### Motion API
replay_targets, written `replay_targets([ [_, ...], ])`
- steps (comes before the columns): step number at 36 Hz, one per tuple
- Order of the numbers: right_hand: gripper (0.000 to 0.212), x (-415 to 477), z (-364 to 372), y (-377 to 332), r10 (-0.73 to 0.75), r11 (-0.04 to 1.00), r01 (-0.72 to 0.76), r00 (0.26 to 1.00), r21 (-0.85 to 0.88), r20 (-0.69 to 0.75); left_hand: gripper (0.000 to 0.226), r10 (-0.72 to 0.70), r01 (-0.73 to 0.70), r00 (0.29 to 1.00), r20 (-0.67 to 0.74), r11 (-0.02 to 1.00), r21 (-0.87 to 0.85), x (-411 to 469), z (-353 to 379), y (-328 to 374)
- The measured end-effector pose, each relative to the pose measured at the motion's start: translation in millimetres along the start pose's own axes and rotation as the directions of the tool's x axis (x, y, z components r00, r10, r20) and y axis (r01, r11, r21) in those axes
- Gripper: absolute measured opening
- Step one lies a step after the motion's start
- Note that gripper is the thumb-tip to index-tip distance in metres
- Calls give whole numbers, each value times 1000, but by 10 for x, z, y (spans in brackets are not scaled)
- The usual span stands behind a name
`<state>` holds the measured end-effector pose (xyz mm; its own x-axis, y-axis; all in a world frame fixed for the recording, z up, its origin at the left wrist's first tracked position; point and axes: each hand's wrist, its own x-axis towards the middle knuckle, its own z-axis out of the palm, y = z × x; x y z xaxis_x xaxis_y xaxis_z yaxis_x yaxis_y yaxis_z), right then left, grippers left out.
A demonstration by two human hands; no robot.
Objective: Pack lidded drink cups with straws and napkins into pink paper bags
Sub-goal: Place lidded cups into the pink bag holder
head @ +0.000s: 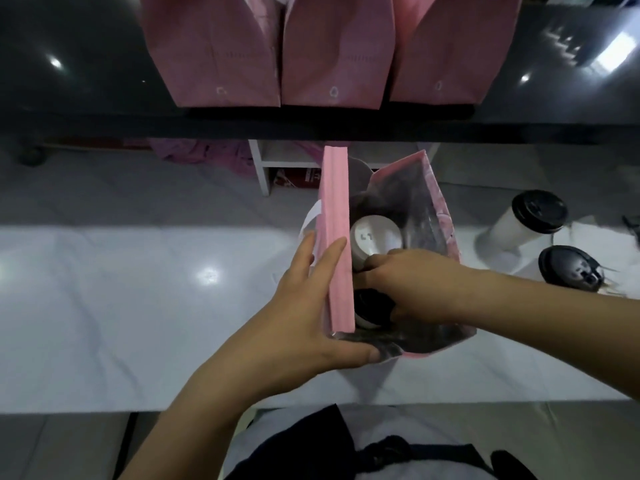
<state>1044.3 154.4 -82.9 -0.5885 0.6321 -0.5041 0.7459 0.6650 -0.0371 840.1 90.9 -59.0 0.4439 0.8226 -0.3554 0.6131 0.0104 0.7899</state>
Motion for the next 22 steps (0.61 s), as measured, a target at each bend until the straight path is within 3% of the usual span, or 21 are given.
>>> replay_targets([
  [4, 50, 93, 113, -62, 37, 999, -37, 999, 16, 12, 121, 48, -49, 999, 22, 999, 17, 24, -2, -58],
  [10, 57, 93, 54, -53, 91, 994, -94, 995, 59, 45, 121, 93, -96, 994, 48, 994, 50, 80, -41, -127],
  [14, 44, 88, 56, -36, 129, 991, -132, 987, 28, 91, 119, 133, -136, 990, 47, 989, 62, 128, -80, -173],
  [17, 54, 75, 58, -56, 145, 989, -147, 983, 9, 109, 117, 150, -153, 987, 58, 987, 54, 148, -93, -220],
  [22, 73, -27, -6, -23, 209, 967, -217, 976, 135, 68, 106, 162, -169, 984, 69, 981, 100, 140, -98, -220],
])
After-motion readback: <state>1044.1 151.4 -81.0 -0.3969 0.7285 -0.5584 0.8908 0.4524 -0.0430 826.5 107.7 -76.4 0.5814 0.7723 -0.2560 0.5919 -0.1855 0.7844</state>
